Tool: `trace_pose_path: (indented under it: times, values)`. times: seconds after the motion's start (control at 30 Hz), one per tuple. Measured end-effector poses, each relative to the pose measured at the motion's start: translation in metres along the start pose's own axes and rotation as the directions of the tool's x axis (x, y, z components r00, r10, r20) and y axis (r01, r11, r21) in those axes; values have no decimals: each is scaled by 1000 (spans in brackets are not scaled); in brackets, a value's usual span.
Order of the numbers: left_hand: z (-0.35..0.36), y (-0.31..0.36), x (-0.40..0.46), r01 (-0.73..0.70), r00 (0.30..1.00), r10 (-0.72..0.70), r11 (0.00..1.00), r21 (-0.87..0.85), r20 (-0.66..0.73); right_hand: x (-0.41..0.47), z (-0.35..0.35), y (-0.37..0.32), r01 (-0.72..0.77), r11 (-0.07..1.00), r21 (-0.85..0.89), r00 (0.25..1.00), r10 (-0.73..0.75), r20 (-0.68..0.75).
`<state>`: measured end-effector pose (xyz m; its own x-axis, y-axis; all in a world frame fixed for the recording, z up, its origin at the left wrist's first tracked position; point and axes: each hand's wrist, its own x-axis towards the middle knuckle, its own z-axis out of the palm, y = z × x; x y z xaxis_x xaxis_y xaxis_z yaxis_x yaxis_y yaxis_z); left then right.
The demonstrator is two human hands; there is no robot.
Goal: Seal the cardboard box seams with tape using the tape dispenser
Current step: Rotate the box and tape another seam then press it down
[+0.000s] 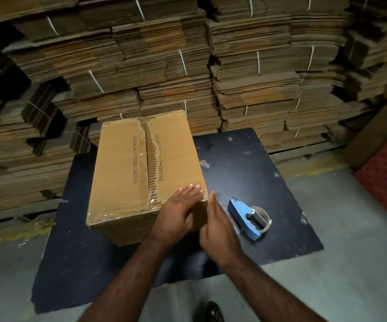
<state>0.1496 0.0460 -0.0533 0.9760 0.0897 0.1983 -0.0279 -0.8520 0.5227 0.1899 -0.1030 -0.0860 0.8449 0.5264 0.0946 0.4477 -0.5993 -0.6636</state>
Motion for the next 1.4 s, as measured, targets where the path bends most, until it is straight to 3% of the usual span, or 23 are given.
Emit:
trace_pose_path:
  times: [0.13,0.27,0.43,0.6,0.67,0.8,1.0,1.17,1.27,1.4]
  values:
    - [-4,4,-1,10,999,-8,999,-31,39,-8,18,-11,-187,981,-52,968,193,160]
    - [-7,2,1,6,999,-5,999,-33,44,-7,16,-12,-232,973,-17,951,230,207]
    - [-9,3,1,39,997,-34,997,-65,76,-7,0,-14,-265,953,150,961,247,128]
    - [-11,4,4,50,994,-45,998,-42,95,11,-2,-37,-310,928,206,947,282,154]
    - [-11,7,4,55,994,-51,997,-49,93,26,-6,-30,-382,905,187,912,337,233]
    - [-12,9,3,58,996,-53,996,-65,76,39,2,-1,-407,897,175,858,310,410]
    - [-11,7,4,69,996,-64,995,-74,65,29,14,-12,-325,908,264,938,274,210]
    - [-10,2,3,59,996,-52,995,-86,74,45,-12,2,-250,953,171,934,191,301]
    - [-10,1,-7,64,998,-66,988,-141,-3,39,-20,5,-150,965,217,969,99,228]
    - [-12,1,-12,152,977,-181,962,-228,-112,42,-14,-1,-138,960,244,985,107,134]
